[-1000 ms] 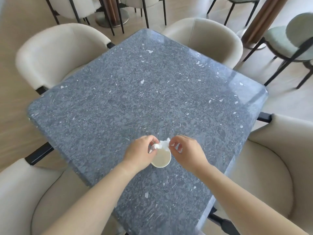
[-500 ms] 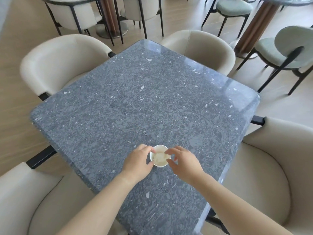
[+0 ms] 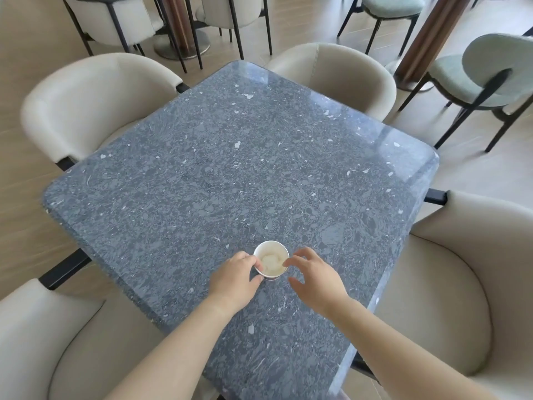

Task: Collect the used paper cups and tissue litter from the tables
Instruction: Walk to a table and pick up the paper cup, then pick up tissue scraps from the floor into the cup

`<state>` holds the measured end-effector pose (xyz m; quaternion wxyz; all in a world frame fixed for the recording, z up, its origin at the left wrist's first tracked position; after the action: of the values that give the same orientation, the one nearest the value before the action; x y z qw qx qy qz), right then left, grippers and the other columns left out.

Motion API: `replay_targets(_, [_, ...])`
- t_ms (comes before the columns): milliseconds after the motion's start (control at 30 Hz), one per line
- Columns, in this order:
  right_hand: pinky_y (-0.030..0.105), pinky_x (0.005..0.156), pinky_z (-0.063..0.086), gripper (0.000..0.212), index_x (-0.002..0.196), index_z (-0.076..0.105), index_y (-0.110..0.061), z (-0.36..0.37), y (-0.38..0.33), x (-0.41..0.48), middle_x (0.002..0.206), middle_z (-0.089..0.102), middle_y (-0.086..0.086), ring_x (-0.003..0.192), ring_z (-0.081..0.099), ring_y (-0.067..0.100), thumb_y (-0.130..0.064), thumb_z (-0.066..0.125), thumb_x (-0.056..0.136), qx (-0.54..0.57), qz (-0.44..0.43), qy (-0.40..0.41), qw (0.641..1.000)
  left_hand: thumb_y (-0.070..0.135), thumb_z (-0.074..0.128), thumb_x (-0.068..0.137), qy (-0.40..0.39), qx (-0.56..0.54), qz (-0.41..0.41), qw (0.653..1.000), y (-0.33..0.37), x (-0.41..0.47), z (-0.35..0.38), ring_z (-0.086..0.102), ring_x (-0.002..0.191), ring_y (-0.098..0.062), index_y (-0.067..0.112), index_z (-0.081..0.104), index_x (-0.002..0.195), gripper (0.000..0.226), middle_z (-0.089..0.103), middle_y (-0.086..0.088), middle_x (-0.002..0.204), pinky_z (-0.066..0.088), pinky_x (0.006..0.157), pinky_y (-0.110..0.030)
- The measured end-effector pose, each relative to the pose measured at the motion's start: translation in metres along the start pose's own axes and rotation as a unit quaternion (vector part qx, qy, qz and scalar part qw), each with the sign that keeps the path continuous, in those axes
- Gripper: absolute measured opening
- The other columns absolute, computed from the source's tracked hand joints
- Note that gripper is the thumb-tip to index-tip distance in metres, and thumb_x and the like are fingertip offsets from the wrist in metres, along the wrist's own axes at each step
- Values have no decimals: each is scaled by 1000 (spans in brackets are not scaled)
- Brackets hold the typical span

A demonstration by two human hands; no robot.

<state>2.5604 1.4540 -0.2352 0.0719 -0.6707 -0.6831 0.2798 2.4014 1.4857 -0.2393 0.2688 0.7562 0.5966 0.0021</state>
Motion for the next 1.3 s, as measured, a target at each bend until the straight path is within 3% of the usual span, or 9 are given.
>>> replay_targets(167, [26,65,43,24,110,57,-33,1,1,-5,118,50,-10,90,56,12,-34,58,87,12,20,8,1000,42,55,88,7,8,14,1000,3,-5,2,55,94,-12,36,55,98,12,53,15,104,35,60,-27])
replay_targets(600, [34,68,52,17,100,63,-31,-20,-14,-35,110,54,-10,83,60,14,-37,62,85,35,34,79,996,39,59,86,18,-62,76,995,18,-22,-15,55,90,-7,37,55,93,8,46,20,108,52,71,-33])
replay_targets(867, [32,68,51,8,92,64,-31,-31,-23,-70,105,58,-10,81,60,13,-33,62,85,67,61,134,987,39,60,85,31,-62,134,989,30,-42,-23,56,94,-7,36,54,94,11,46,21,116,47,70,-28])
replay_targets(1000, [32,67,51,6,91,65,-31,-40,-18,-93,102,58,-11,79,60,10,-30,62,85,87,79,173,978,36,63,84,38,-78,177,980,48,-48,-23,57,99,-9,33,55,100,19,45,18,124,49,78,-30])
replay_targets(1300, [30,66,51,8,89,65,-33,-55,11,-142,102,57,-12,76,59,8,-30,66,82,110,125,232,958,39,65,83,18,-89,251,964,95,-61,-10,55,97,-6,30,59,96,16,47,19,115,48,74,-28])
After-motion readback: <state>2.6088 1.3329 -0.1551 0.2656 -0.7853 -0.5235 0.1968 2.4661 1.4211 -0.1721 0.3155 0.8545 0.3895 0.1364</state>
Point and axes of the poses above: each hand's wrist, its own x-axis towards the middle knuckle, its own z-axis out of the palm, y = z × x, the point moved 7 cm from there along x, towards the middle knuckle
